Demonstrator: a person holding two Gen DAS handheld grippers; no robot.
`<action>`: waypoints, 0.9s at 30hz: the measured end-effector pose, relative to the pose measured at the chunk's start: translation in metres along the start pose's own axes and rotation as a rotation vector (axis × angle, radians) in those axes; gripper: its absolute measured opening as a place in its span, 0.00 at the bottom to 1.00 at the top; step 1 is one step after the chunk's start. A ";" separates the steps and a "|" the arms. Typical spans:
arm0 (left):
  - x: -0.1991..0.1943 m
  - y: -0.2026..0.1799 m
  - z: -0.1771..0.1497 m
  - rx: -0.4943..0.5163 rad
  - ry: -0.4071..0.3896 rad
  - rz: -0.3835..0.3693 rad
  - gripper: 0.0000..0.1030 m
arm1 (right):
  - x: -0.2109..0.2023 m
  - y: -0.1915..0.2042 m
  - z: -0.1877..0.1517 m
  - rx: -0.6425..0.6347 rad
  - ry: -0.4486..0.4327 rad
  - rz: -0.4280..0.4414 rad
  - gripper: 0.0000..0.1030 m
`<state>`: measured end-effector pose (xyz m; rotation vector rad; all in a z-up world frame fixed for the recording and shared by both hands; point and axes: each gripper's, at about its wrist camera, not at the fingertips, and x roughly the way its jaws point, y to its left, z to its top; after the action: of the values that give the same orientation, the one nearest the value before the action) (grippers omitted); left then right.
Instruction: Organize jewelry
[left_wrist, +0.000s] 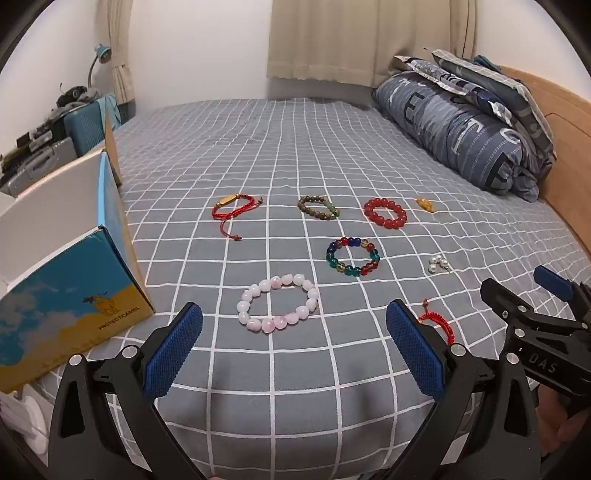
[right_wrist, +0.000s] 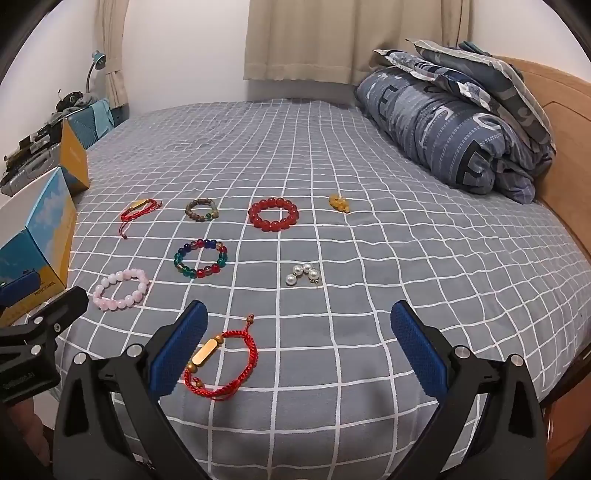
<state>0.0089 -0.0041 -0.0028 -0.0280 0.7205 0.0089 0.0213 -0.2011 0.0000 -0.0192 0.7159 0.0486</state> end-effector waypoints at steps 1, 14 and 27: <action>0.000 0.000 0.000 0.000 -0.001 0.001 0.95 | 0.000 0.000 0.000 0.001 -0.001 0.000 0.93; -0.005 0.006 -0.002 -0.005 -0.002 0.009 0.95 | -0.002 0.004 -0.001 0.004 0.003 0.003 0.93; -0.004 0.005 -0.001 -0.002 0.002 0.011 0.95 | -0.003 0.006 -0.001 0.008 0.003 0.004 0.93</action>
<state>0.0050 0.0010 -0.0006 -0.0259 0.7227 0.0198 0.0183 -0.1948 0.0009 -0.0104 0.7196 0.0495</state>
